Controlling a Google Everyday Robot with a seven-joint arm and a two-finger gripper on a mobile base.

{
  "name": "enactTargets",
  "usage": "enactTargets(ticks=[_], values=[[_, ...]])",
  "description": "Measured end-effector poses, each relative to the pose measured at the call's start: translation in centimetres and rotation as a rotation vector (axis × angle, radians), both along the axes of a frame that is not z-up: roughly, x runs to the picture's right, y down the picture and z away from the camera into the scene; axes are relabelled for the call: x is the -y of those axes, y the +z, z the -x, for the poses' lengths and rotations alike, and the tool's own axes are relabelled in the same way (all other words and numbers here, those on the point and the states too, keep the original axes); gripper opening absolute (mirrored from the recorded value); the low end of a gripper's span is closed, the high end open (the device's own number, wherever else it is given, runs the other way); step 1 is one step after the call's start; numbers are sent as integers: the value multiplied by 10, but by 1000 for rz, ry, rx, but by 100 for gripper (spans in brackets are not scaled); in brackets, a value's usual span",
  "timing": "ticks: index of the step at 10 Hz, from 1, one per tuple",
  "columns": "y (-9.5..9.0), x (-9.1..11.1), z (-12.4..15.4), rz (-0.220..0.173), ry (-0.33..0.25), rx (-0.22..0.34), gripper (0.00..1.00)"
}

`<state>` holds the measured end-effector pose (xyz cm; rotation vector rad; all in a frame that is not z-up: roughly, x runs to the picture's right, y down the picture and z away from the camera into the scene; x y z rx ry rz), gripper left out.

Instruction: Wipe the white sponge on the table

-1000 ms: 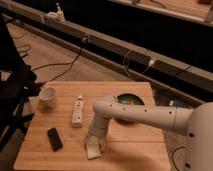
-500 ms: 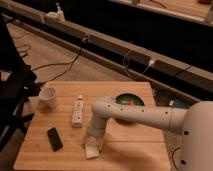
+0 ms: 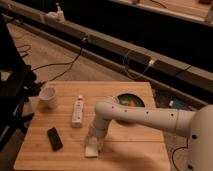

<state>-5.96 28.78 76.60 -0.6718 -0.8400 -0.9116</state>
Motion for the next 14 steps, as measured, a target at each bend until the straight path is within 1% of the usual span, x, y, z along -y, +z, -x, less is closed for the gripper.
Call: enactTargets(ticks=[3, 6, 8, 9, 10, 11, 12, 14], values=[[-6, -5, -15, 9, 24, -37, 0], [-7, -6, -44, 19, 55, -97, 0], [-8, -1, -67, 17, 94, -139, 0], [-6, 4, -76, 17, 112, -154, 0], [-4, 12, -85, 13, 119, -161, 0], [1, 23, -88, 2, 121, -154, 0], [7, 35, -86, -12, 120, -132, 0], [16, 55, -70, -38, 93, -81, 0]])
